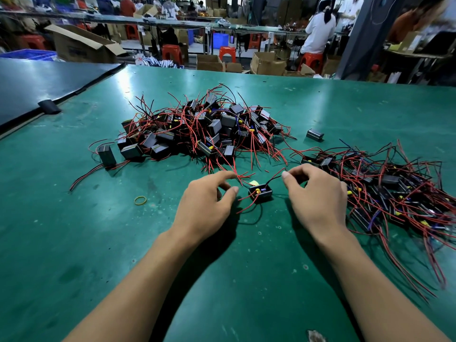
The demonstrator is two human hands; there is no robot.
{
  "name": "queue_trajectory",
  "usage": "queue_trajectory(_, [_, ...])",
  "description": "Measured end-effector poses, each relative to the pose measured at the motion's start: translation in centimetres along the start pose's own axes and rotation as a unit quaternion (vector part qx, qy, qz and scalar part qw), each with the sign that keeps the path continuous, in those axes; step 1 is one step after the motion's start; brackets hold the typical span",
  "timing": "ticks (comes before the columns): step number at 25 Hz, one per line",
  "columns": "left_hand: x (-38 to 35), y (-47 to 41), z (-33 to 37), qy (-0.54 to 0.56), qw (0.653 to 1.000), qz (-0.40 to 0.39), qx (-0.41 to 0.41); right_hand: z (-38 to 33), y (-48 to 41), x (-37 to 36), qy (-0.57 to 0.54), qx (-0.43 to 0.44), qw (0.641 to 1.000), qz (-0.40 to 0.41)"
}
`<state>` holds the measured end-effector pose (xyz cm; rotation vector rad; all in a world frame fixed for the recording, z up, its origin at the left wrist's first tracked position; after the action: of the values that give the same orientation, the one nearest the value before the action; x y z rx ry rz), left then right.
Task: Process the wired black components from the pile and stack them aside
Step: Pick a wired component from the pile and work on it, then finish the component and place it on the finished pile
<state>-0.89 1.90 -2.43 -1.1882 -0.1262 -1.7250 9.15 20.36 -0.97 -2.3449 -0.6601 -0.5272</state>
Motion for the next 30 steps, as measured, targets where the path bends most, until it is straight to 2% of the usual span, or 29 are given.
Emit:
queue_trajectory(3, [-0.9,0.2,0.2,-0.021,0.996,-0.081,-0.005,-0.6,-0.1,0.3,0.048,0.054,0.997,0.021])
queue_trajectory(6, [-1.4,0.4,1.1,-0.008,0.992,-0.12,-0.049,-3.0,1.4,-0.8,-0.04,0.194,0.98,-0.026])
queue_trajectory(7, [-1.4,0.6,1.5,-0.007,0.988,-0.135,-0.071,-3.4,2.0,-1.4,-0.066,0.206,0.974,-0.064])
queue_trajectory(10, [-1.5,0.7,2.0,0.017,0.98,-0.169,-0.102,-2.5,2.7,-3.0,-0.048,0.12,0.978,-0.165])
queue_trajectory(12, [-1.2,0.5,1.6,0.046,0.985,-0.155,-0.061,-1.2,2.3,-3.2,0.003,0.074,0.98,-0.184])
queue_trajectory(16, [-0.7,0.3,0.8,0.054,0.992,-0.118,-0.007,-0.2,1.7,-3.0,0.034,0.072,0.981,-0.177])
queue_trajectory(22, [-0.8,0.5,0.8,0.036,0.993,-0.11,-0.024,1.2,0.5,-2.6,-0.012,0.058,0.984,-0.168])
queue_trajectory(26, [-0.9,0.5,0.9,0.029,0.993,-0.113,-0.027,2.8,-1.1,-1.6,0.028,0.058,0.988,-0.143])
queue_trajectory(30, [-0.9,0.4,0.9,0.021,0.993,-0.111,-0.031,3.7,-2.2,-1.0,0.065,0.044,0.993,-0.084])
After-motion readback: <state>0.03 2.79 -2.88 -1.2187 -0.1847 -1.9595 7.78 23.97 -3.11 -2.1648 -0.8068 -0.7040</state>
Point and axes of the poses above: each hand's wrist, its own y-axis away from the middle knuckle, its own x-axis out of the back of the hand, z = x × y, the point moved 3 cm from there along -y, towards the middle knuckle, and after that the axes turned 15 degrees about -y, right-handed, at the moved point
